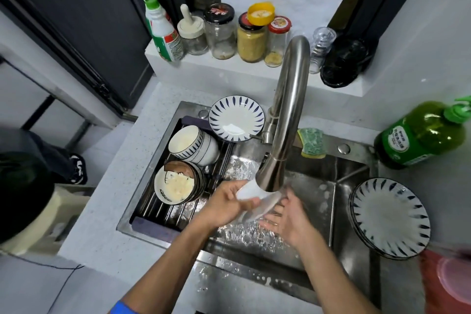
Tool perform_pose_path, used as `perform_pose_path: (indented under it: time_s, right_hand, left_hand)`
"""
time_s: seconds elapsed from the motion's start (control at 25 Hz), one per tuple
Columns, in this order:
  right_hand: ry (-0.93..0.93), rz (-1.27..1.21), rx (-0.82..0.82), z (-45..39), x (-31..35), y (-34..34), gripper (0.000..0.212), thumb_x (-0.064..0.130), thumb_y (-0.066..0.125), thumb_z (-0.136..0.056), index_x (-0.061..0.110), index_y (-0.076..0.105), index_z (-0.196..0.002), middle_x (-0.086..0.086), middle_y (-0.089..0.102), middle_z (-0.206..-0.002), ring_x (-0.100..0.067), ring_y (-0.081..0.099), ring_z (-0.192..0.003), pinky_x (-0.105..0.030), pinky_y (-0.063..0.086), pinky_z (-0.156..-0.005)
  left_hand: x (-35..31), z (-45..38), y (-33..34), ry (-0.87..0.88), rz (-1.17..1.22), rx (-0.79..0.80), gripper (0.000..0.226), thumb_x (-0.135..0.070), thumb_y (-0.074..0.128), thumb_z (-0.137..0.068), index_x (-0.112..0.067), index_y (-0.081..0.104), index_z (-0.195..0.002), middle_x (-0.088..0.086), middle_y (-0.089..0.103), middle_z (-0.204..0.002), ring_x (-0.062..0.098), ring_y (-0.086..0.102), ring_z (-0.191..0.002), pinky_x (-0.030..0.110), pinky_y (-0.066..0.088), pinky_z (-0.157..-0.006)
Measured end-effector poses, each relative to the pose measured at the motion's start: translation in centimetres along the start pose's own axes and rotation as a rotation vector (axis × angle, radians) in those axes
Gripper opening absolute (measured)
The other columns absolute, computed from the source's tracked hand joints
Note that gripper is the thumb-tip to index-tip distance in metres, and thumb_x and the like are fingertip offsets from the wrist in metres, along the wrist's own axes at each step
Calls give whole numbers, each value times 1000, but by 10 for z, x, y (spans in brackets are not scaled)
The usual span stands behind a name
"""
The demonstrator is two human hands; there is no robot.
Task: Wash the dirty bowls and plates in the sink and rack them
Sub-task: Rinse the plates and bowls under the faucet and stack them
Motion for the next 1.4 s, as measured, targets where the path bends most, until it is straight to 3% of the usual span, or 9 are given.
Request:
perform_pose_path:
  time_s: [0.28, 0.36, 0.52, 0.68, 0.84, 0.92, 1.16, 1.28, 1.4]
  right_hand:
    - [-104, -86, 107, 13, 22, -20, 32, -11, 41, -89, 2, 64, -107, -12, 75, -82, -25, 73, -68, -32, 57, -50]
    - [-282, -146, 50, 12, 10, -20, 36, -9, 48, -89, 10, 64, -114, -11, 75, -97, -28, 73, -82, -38, 59, -62]
    - [-538, -89, -73, 15, 4, -11, 30, 0, 52, -95, 17, 63, -117, -12, 71, -112, -30, 67, -99, -42, 53, -86]
    - [-866, 1295, -536, 25, 7, -7, 60, 4, 28, -95, 4, 17, -153, -21, 26, -157, -32, 25, -146, -34, 25, -116]
    - [-1132, 1609, -28, 38, -3, 17, 60, 29, 23, -102, 27, -3, -156, -10, 16, -162, -24, 3, -152, -38, -16, -119]
    - [-1227, 1672, -137, 33, 11, 14, 49, 37, 27, -102, 34, 18, -149, -12, 29, -157, -28, 15, -149, -39, -14, -119]
    - [-946, 1480, -414, 26, 3, 9, 60, 47, 27, -100, 30, 9, -155, -7, 9, -164, -29, 11, -150, -45, 9, -122]
    - [-654, 734, -496, 16, 1, -8, 52, 26, 50, -99, 30, 32, -148, -14, 55, -136, -31, 63, -110, -34, 52, -84]
    - [-469, 31, -458, 9, -15, -7, 30, 6, 51, -98, 8, 56, -127, -12, 65, -115, -27, 63, -87, -31, 48, -78]
  left_hand:
    - [24, 8, -2, 300, -1102, -146, 58, -12, 63, -89, -40, 50, -139, -14, 30, -158, 16, 26, -147, 48, 17, -123]
    - [9, 12, 1, 77, -523, -175, 83, 2, 55, -84, -44, 31, -149, -19, 1, -162, 19, 19, -150, 50, 20, -121]
    - [5, 6, 25, -24, 709, -365, 81, 2, 64, -74, -34, 41, -143, 1, 62, -129, 26, 66, -107, 42, 58, -83]
    - [-8, -10, 33, -203, 513, -570, 18, -20, 53, -101, -6, 64, -99, 15, 61, -85, 20, 54, -69, 29, 43, -56]
    - [-15, -1, 36, -142, 536, -463, 27, -22, 46, -104, -5, 66, -98, 21, 68, -72, 16, 60, -54, 34, 56, -51]
    - [-15, 0, 35, -136, 481, -521, 25, -19, 45, -104, -5, 65, -97, 17, 65, -70, 14, 59, -58, 29, 55, -51]
    - [-1, -6, 33, -234, 485, -563, 22, -17, 49, -103, -4, 65, -95, 16, 72, -87, 26, 67, -75, 35, 55, -67]
    - [-8, -8, 28, -260, 516, -465, 17, -10, 52, -99, -5, 65, -109, 14, 75, -98, 29, 70, -87, 40, 57, -79]
    - [4, 1, 49, -342, 636, -375, 45, -15, 66, -87, 0, 57, -128, 18, 72, -112, 31, 70, -100, 46, 53, -96]
Point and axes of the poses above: each hand's wrist, its own z-axis away from the middle knuckle, its own y-axis out of the palm, x = y × z, the point moved 1 cm from there along -z, towards the middle knuckle
